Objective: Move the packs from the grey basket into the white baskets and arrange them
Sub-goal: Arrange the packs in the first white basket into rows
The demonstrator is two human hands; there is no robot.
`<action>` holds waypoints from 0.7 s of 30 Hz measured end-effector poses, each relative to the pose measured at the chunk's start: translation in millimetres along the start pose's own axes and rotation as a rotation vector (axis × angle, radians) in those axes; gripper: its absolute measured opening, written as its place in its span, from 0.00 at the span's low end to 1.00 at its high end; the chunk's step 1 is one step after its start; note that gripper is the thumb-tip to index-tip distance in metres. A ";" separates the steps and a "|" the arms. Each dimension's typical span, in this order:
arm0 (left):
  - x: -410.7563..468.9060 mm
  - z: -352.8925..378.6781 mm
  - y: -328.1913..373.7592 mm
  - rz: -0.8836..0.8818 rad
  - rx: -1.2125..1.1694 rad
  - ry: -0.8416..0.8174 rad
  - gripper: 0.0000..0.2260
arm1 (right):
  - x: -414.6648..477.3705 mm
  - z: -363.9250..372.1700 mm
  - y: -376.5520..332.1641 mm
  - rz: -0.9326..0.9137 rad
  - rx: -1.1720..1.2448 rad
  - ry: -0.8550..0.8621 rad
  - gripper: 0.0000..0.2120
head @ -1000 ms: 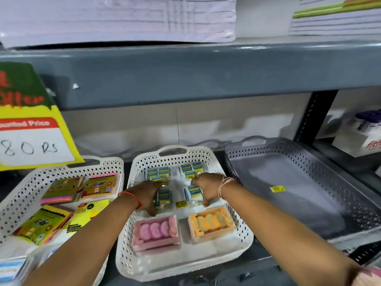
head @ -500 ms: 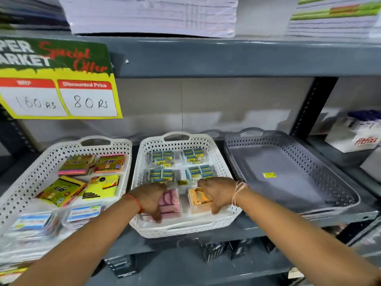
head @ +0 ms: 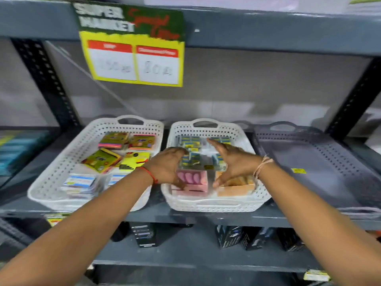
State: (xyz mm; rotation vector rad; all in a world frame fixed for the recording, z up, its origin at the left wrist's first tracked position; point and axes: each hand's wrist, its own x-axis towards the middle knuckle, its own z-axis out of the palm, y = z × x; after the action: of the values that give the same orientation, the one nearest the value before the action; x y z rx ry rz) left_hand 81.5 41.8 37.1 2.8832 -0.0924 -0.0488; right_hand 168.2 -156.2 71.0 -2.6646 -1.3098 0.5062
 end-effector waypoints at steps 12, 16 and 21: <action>-114.9 -74.3 -183.7 -0.063 -0.132 -0.099 0.41 | 85.5 13.5 -179.2 -0.107 0.003 0.038 0.51; -126.3 -54.9 -210.2 -0.073 -0.039 -0.245 0.37 | 110.6 37.8 -206.7 0.029 -0.093 -0.167 0.47; -131.0 -33.1 -213.4 -0.012 0.060 -0.272 0.29 | 121.9 58.3 -225.7 0.138 -0.209 -0.241 0.40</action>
State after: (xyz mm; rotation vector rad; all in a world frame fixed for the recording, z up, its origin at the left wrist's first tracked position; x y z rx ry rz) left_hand -35.3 265.0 18.0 2.9189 -0.1281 -0.4479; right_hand 48.8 76.8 45.9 -2.9584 -1.3085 0.7693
